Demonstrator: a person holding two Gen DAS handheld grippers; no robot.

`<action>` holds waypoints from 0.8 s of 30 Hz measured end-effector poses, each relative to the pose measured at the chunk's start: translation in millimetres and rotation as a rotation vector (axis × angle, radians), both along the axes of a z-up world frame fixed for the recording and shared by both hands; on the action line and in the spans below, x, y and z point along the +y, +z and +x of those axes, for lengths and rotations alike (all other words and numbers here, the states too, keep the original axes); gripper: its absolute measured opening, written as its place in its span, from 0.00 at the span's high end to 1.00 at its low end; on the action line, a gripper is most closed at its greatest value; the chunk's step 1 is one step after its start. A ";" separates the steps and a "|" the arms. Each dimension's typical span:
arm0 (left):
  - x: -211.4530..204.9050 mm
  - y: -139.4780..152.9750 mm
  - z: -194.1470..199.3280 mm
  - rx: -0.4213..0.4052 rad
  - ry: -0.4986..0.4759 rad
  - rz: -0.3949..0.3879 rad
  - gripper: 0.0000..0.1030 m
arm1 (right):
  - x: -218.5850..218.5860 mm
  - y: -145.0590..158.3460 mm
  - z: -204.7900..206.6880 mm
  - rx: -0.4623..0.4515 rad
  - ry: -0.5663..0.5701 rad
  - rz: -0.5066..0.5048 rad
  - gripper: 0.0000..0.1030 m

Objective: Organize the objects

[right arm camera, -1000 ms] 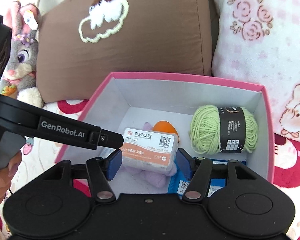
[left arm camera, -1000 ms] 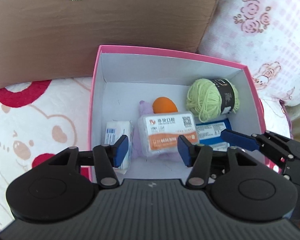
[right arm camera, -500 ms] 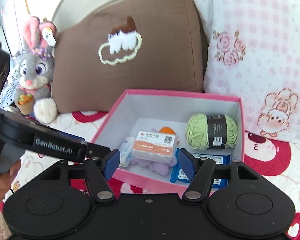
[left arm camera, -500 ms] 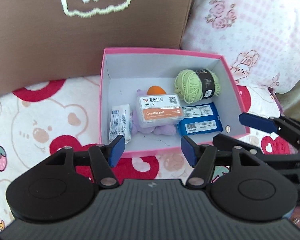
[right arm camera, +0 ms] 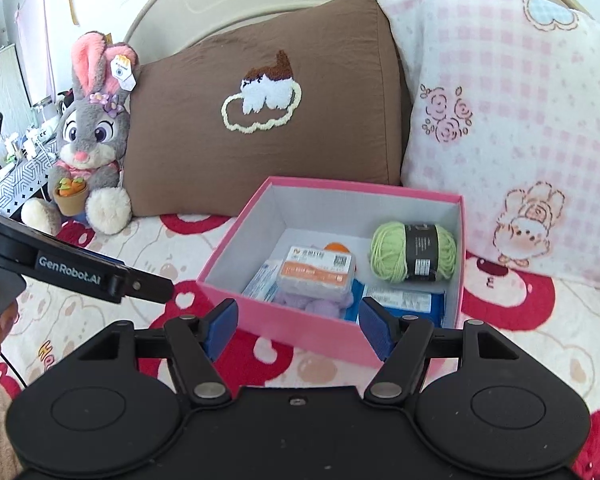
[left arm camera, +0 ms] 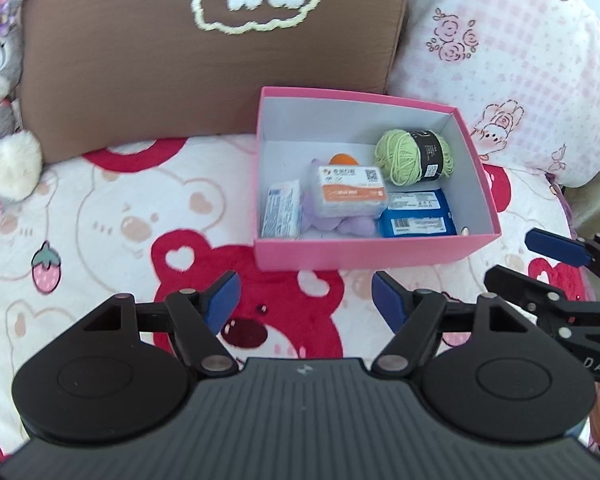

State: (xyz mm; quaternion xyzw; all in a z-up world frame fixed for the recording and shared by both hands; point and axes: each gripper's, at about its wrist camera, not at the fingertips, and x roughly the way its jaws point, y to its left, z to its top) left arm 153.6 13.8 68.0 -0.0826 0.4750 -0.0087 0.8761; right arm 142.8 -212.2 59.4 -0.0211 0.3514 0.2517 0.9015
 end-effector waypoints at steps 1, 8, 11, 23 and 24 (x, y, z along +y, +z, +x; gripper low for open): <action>0.8 0.9 -4.2 -0.004 -0.002 0.000 0.30 | -0.7 0.6 -3.8 0.001 -0.001 -0.001 0.30; -0.2 8.7 -26.0 -0.037 -0.016 0.010 0.20 | -4.3 6.6 -22.3 0.016 -0.030 -0.019 0.26; -1.4 9.0 -31.8 -0.033 -0.026 0.016 0.19 | -4.2 8.1 -26.9 0.026 -0.045 -0.027 0.23; -10.9 8.3 -56.1 -0.036 -0.053 0.047 0.17 | -5.0 10.4 -53.3 0.027 -0.085 -0.053 0.19; -11.7 10.2 -60.2 -0.040 -0.056 0.042 0.16 | -5.1 10.6 -55.4 0.025 -0.092 -0.056 0.19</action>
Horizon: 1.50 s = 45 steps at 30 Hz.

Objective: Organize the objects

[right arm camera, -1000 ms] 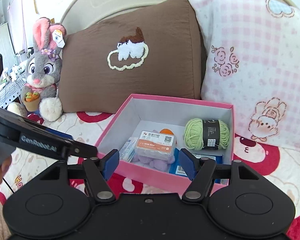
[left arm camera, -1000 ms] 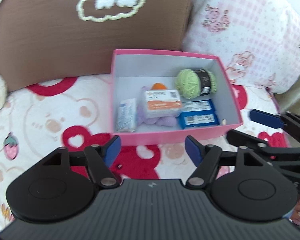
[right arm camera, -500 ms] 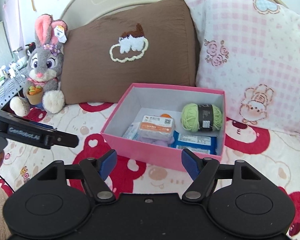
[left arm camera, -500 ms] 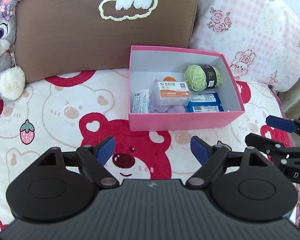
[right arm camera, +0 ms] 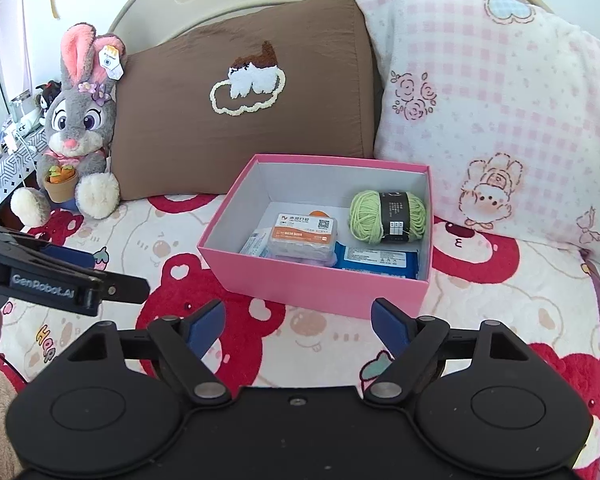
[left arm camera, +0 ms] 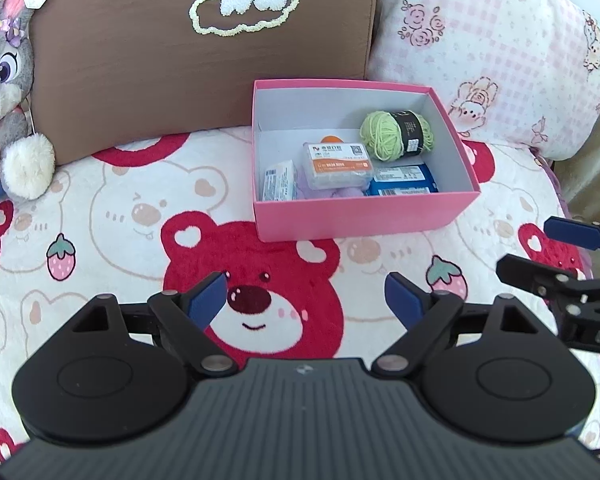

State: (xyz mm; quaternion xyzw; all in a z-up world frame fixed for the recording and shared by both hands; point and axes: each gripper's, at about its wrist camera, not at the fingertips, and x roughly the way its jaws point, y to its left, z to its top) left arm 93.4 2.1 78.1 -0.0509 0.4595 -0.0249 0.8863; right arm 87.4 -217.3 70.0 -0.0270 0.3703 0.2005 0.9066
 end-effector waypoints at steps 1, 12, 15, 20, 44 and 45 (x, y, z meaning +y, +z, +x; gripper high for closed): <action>-0.8 2.5 -5.0 -0.013 -0.005 -0.010 0.14 | -0.6 -0.1 -1.5 -0.002 -0.007 -0.004 0.19; -8.5 4.2 -30.7 -0.047 -0.012 -0.004 0.05 | -6.8 -6.4 -12.0 0.024 -0.061 -0.033 0.18; -8.0 -1.8 -31.8 -0.031 -0.019 -0.016 0.05 | -8.8 -7.7 -13.6 0.043 -0.076 -0.024 0.11; -9.5 -8.0 -32.8 -0.020 -0.022 -0.014 0.05 | -11.8 -11.4 -14.9 0.072 -0.120 -0.027 0.09; 1.3 -30.8 -28.3 0.093 0.012 -0.010 0.01 | -0.9 -15.4 -27.6 0.104 -0.148 -0.133 0.09; 1.6 -33.5 -27.7 0.107 0.014 -0.007 0.01 | -1.1 -15.2 -28.4 0.103 -0.147 -0.131 0.09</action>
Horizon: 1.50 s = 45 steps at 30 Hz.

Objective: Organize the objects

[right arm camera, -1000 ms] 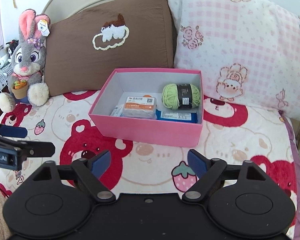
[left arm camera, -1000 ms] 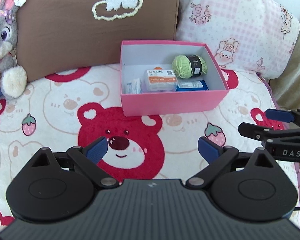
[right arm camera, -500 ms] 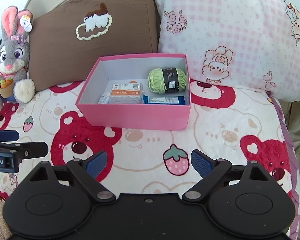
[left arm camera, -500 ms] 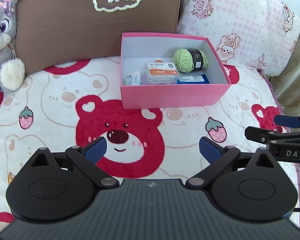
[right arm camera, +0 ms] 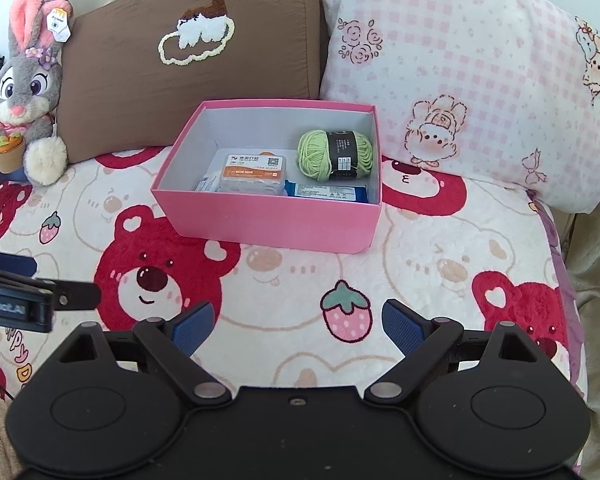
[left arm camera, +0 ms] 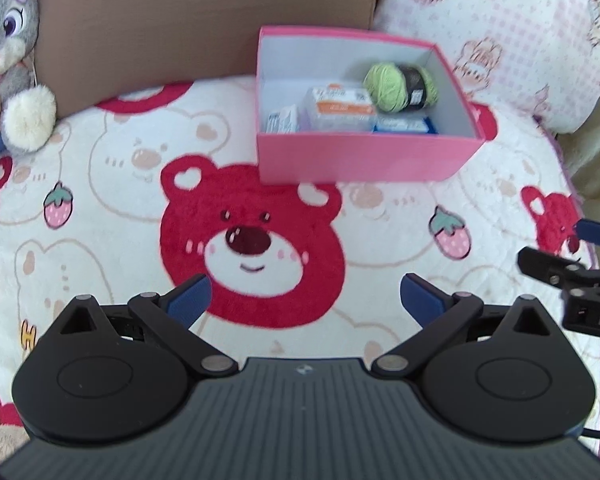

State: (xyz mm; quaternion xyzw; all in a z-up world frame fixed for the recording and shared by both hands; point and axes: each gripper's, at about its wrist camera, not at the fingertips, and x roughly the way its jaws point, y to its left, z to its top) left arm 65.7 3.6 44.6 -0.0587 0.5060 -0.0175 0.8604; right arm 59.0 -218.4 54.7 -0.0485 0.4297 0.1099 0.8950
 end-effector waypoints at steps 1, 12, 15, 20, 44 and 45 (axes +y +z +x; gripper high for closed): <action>0.3 -2.8 0.7 0.013 0.003 0.004 0.01 | 0.5 0.3 -0.7 0.000 -0.001 0.001 0.09; 6.1 -3.8 -1.3 0.010 0.040 0.012 0.01 | 1.5 0.7 -3.0 -0.002 -0.004 -0.023 0.09; 6.0 -1.0 -2.6 0.007 0.052 0.038 0.01 | 2.9 -0.4 -3.2 0.005 -0.003 -0.025 0.09; 2.0 0.3 -3.0 0.011 0.045 0.063 0.01 | 1.3 -3.3 -1.5 0.023 -0.015 -0.015 0.09; 12.8 -16.2 1.6 0.075 0.052 0.039 0.01 | -5.9 -7.4 -1.5 0.039 -0.033 -0.067 0.09; 13.6 -16.9 1.4 0.076 0.057 0.042 0.01 | -6.0 -7.2 -2.2 0.043 -0.030 -0.063 0.09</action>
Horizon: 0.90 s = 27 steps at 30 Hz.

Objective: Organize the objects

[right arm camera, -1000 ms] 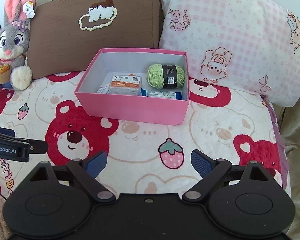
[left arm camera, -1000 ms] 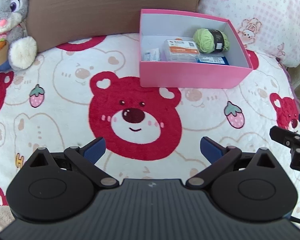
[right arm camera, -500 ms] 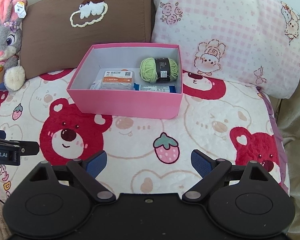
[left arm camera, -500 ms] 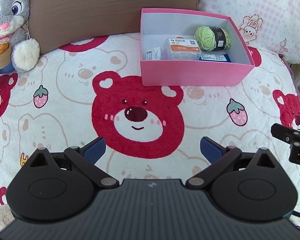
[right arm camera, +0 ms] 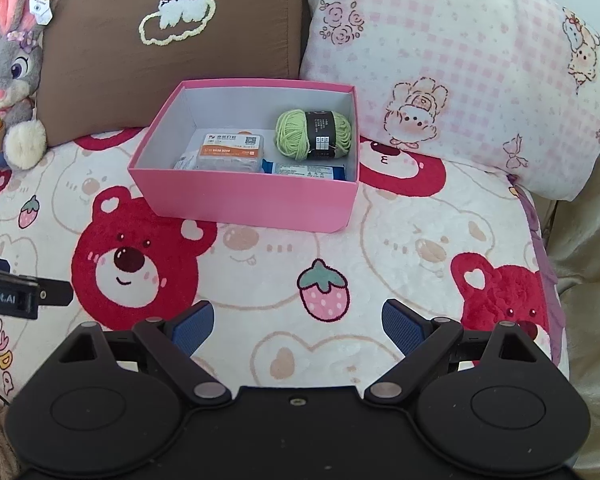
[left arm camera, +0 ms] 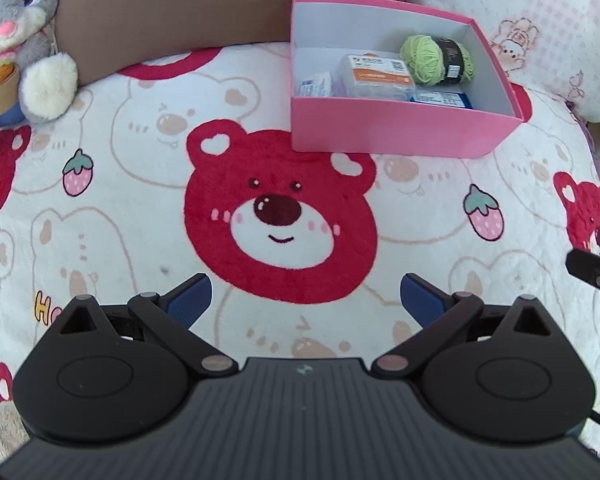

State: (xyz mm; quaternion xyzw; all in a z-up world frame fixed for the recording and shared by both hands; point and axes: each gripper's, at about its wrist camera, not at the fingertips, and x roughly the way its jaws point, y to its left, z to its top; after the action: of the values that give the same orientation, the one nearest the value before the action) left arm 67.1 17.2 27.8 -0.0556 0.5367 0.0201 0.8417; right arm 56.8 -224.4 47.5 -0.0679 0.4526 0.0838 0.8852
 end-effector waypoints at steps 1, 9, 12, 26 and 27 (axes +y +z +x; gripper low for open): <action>0.9 -0.4 -0.2 0.000 0.002 0.003 0.01 | -0.5 0.2 -0.1 0.004 -0.002 0.008 0.09; 0.7 5.3 -6.0 -0.014 -0.011 0.002 0.01 | -1.9 1.8 0.1 -0.005 -0.011 -0.020 0.09; -0.8 6.8 -7.0 -0.014 -0.020 -0.005 0.01 | -1.7 1.7 -0.3 -0.004 -0.009 -0.021 0.09; -9.4 9.9 -10.5 -0.027 -0.046 -0.003 0.01 | 1.9 -0.5 -2.7 0.004 -0.005 -0.026 0.09; -9.6 9.8 -10.6 -0.025 -0.046 -0.004 0.01 | 1.5 -0.7 -2.4 0.005 -0.005 -0.027 0.09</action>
State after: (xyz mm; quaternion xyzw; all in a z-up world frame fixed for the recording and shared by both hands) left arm 56.5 7.6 37.6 -0.0452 0.5271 -0.0013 0.8486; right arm 54.4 -222.9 46.8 -0.0785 0.4559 0.0758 0.8833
